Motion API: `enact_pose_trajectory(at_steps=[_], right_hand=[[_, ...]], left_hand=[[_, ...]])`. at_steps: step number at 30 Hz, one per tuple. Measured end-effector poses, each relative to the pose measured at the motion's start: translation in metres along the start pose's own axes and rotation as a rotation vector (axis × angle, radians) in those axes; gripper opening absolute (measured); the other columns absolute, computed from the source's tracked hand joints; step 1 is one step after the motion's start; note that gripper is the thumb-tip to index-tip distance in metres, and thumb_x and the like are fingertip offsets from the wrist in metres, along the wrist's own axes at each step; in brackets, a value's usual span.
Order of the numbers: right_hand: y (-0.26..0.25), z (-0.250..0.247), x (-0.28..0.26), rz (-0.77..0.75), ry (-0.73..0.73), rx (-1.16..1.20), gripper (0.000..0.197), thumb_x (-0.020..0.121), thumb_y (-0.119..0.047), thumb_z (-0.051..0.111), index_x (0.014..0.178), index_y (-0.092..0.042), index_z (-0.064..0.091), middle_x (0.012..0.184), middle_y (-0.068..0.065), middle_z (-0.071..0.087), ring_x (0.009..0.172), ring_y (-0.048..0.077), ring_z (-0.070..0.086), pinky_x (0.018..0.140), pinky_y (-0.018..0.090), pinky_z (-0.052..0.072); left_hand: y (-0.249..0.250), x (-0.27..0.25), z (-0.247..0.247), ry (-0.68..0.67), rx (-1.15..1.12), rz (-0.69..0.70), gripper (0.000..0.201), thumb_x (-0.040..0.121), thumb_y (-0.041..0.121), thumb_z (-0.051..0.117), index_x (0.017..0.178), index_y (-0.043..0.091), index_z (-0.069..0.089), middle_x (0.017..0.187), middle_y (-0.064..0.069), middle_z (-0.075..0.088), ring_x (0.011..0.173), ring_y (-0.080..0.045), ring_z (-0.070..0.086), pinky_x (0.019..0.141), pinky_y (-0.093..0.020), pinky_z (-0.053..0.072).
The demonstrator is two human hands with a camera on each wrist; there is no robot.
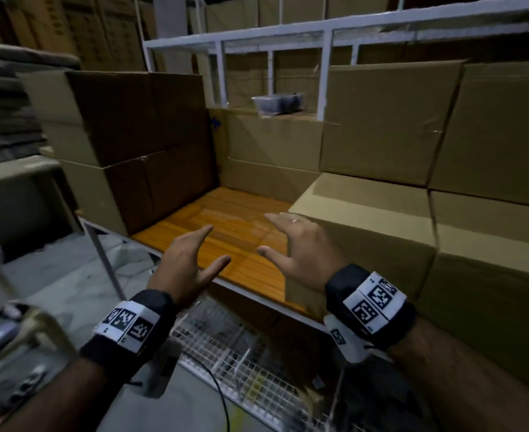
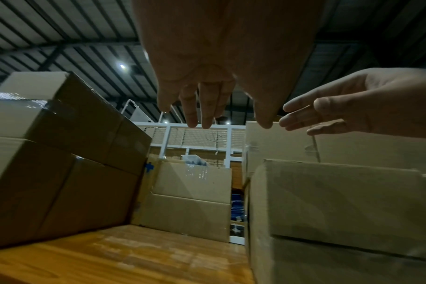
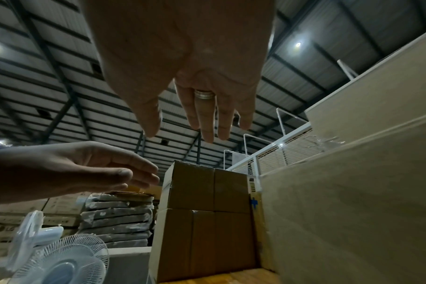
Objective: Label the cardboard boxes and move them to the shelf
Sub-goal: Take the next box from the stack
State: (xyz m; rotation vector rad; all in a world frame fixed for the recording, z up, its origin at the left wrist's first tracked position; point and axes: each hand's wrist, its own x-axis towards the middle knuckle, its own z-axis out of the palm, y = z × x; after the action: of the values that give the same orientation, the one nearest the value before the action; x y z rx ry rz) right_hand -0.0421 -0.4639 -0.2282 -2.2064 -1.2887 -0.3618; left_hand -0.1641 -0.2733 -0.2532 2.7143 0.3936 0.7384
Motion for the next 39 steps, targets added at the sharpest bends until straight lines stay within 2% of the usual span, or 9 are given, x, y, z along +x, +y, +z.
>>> enact_pose_trajectory(at_steps=[2,5,9,16,21,26,31,39], right_hand=[[-0.015,0.021,0.025,0.000,0.006,0.014,0.064,0.089,-0.047,0.060,0.143,-0.018,0.043,0.142,0.007,0.049,0.136,0.020,0.038,0.110,0.038,0.035],[-0.037,0.050,0.062,-0.017,-0.003,0.025,0.065,0.090,-0.045,0.059,0.146,-0.018,0.038,0.148,0.003,0.043,0.141,0.017,0.029,0.113,0.032,0.028],[-0.063,0.084,0.108,-0.037,-0.009,0.038,0.067,0.092,-0.043,0.058,0.148,-0.017,0.033,0.151,0.002,0.037,0.143,0.016,0.024,0.116,0.034,0.024],[-0.086,0.136,0.187,-0.042,-0.013,0.102,0.068,0.091,-0.041,0.059,0.149,-0.017,0.031,0.152,0.002,0.037,0.143,0.017,0.024,0.116,0.040,0.025],[-0.085,0.175,0.251,-0.051,0.010,0.176,0.068,0.091,-0.040,0.061,0.148,-0.016,0.032,0.151,0.003,0.038,0.143,0.017,0.025,0.116,0.040,0.027],[-0.086,0.206,0.325,-0.079,0.048,0.215,0.067,0.091,-0.040,0.060,0.148,-0.016,0.034,0.150,0.003,0.040,0.142,0.016,0.028,0.115,0.038,0.028],[-0.094,0.224,0.387,-0.124,0.063,0.243,0.065,0.091,-0.041,0.060,0.146,-0.016,0.036,0.146,0.004,0.044,0.139,0.017,0.032,0.114,0.036,0.030],[-0.103,0.254,0.450,-0.149,0.076,0.269,0.063,0.090,-0.041,0.061,0.144,-0.020,0.039,0.142,0.004,0.048,0.137,0.018,0.037,0.111,0.037,0.036]], left_hand=[[-0.028,0.007,-0.013,0.023,0.013,-0.016,0.074,0.086,0.050,0.059,0.146,0.015,0.035,0.145,-0.006,0.044,0.133,-0.021,0.039,0.107,-0.033,0.032],[-0.068,0.018,-0.031,0.064,0.020,-0.028,0.075,0.086,0.049,0.060,0.147,0.013,0.034,0.146,-0.006,0.043,0.134,-0.021,0.038,0.108,-0.034,0.032],[-0.117,0.035,-0.048,0.094,0.041,-0.043,0.080,0.085,0.048,0.062,0.149,0.014,0.028,0.148,-0.006,0.040,0.136,-0.020,0.036,0.110,-0.033,0.031],[-0.198,0.078,-0.066,0.168,0.064,-0.132,0.086,0.084,0.044,0.067,0.150,0.014,0.022,0.149,-0.008,0.037,0.136,-0.022,0.034,0.110,-0.035,0.030],[-0.257,0.123,-0.065,0.204,0.068,-0.169,0.086,0.083,0.042,0.068,0.150,0.017,0.021,0.150,-0.008,0.037,0.137,-0.021,0.034,0.109,-0.036,0.031],[-0.309,0.172,-0.070,0.251,0.101,-0.198,0.085,0.083,0.041,0.068,0.150,0.017,0.022,0.145,-0.009,0.044,0.131,-0.024,0.043,0.104,-0.036,0.037],[-0.350,0.212,-0.084,0.320,0.085,-0.231,0.086,0.082,0.038,0.070,0.150,0.019,0.022,0.142,-0.006,0.049,0.129,-0.024,0.046,0.104,-0.037,0.038],[-0.396,0.265,-0.100,0.382,0.027,-0.224,0.084,0.081,0.035,0.071,0.150,0.019,0.024,0.140,-0.005,0.051,0.127,-0.024,0.049,0.102,-0.034,0.039]])
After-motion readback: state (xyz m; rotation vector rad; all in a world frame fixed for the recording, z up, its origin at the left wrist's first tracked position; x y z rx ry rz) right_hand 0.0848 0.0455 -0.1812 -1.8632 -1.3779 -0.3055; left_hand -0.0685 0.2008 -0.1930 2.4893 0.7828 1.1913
